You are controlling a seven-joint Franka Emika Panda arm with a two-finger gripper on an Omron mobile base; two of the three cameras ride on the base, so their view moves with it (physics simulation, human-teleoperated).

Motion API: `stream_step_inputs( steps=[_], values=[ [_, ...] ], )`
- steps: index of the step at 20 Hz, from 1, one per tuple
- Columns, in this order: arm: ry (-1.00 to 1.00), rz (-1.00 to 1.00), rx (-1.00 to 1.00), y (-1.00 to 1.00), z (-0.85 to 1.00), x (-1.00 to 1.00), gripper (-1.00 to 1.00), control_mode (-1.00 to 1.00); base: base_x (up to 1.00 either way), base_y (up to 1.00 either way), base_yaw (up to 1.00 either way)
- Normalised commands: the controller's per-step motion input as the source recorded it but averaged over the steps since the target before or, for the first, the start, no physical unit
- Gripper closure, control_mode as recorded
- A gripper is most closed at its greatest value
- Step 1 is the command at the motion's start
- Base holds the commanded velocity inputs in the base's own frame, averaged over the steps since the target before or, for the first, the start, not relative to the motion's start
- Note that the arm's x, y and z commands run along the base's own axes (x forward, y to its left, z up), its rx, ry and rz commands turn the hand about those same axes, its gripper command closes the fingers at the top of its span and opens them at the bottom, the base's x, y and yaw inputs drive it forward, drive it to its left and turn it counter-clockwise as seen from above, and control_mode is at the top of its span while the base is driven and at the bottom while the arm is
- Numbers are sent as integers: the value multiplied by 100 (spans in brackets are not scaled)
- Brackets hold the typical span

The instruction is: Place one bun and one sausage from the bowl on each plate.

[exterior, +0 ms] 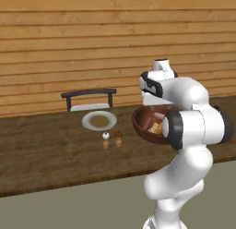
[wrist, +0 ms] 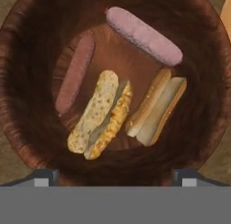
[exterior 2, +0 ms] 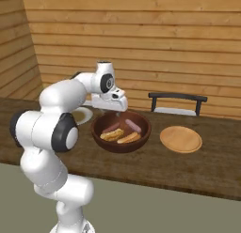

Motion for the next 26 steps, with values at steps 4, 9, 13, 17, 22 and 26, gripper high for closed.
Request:
stream_step_inputs(
  steps=[4,9,13,17,22,26],
  values=[
    [14,-3,0,1,-80,-38,-100,-100,0,0,0],
    [0,-4,17,0,-96,-7,-100,-100,0,0,0],
    [0,-10,13,4,-38,15,-100,-100,0,0,0],
    [0,-10,0,24,-24,33,-100,-100,0,0,0],
    [0,-9,0,11,-38,7,-100,-100,0,0,0],
    [0,-8,0,0,-32,0,-100,-100,0,0,0]
  ],
)
